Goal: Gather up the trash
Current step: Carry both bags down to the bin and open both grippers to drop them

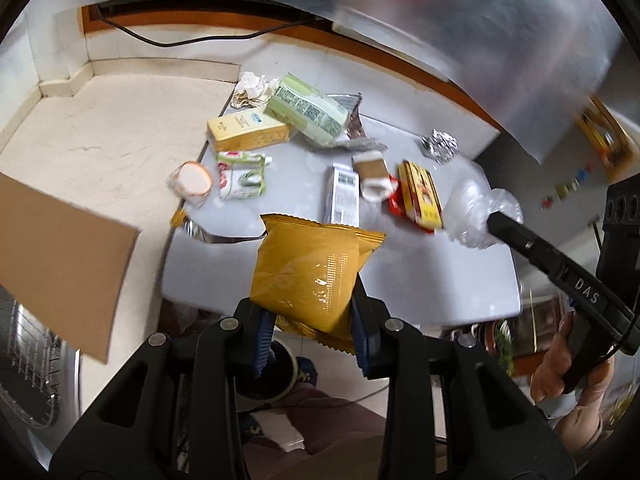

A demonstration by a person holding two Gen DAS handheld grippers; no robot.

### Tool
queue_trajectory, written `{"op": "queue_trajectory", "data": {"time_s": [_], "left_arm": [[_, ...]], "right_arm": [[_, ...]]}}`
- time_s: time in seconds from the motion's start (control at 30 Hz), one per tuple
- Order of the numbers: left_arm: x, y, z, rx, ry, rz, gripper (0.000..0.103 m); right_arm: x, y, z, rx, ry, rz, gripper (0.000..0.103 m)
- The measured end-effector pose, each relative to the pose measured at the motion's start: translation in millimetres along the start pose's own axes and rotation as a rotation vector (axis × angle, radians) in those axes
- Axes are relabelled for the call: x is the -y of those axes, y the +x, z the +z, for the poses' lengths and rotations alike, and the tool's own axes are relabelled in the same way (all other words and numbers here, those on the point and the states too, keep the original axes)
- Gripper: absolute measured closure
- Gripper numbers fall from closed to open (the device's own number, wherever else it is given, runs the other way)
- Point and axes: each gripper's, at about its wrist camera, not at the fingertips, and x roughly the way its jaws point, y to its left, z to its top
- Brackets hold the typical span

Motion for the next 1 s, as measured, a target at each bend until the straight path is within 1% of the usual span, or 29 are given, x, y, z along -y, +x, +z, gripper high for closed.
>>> {"op": "queue_trajectory", "data": {"time_s": [0.13, 0.27, 0.37, 0.47, 0.53, 0.63, 0.73, 0.77, 0.8, 0.87, 0.97, 1.0], "left_arm": [[-9, -20, -44, -0.005, 0.053, -0.002, 0.074], [-18, -23, -84, -0.034, 0.095, -0.007, 0.074], [-22, -16, -115, -0.072, 0.123, -0.006, 0.074], [-25, -5, -139, -0.111, 0.129, -0.01, 0.074], [-27, 7, -153, -0.137, 0.119, -0.011, 0.074], [-32, 33, -171, -0.184, 0.091, -0.004, 0.074], [-36, 67, -191, -0.223, 0.072, 0.022, 0.074], [-38, 81, -199, -0.236, 0.068, 0.039, 0.074], [-40, 97, -208, -0.246, 0.066, 0.051, 0.074], [-44, 128, -223, -0.268, 0.057, 0.069, 0.073], [-58, 184, -251, -0.308, 0.046, 0.104, 0.073], [-64, 207, -262, -0.326, 0.039, 0.113, 0.073]], "right_arm": [[-40, -13, -55, -0.021, -0.002, -0.023, 0.085], [-73, -21, -113, -0.055, -0.004, -0.039, 0.085], [-85, -18, -157, -0.097, 0.008, -0.064, 0.085], [-87, -7, -194, -0.152, 0.031, -0.077, 0.085], [-84, 3, -213, -0.185, 0.039, -0.083, 0.085], [-78, 20, -248, -0.236, 0.054, -0.088, 0.085], [-57, 47, -273, -0.286, 0.086, -0.079, 0.085], [-48, 58, -282, -0.3, 0.1, -0.076, 0.085], [-38, 68, -283, -0.313, 0.111, -0.072, 0.085], [-17, 99, -308, -0.352, 0.138, -0.054, 0.084], [8, 143, -335, -0.388, 0.141, -0.053, 0.084], [19, 163, -351, -0.404, 0.141, -0.051, 0.084]]}}
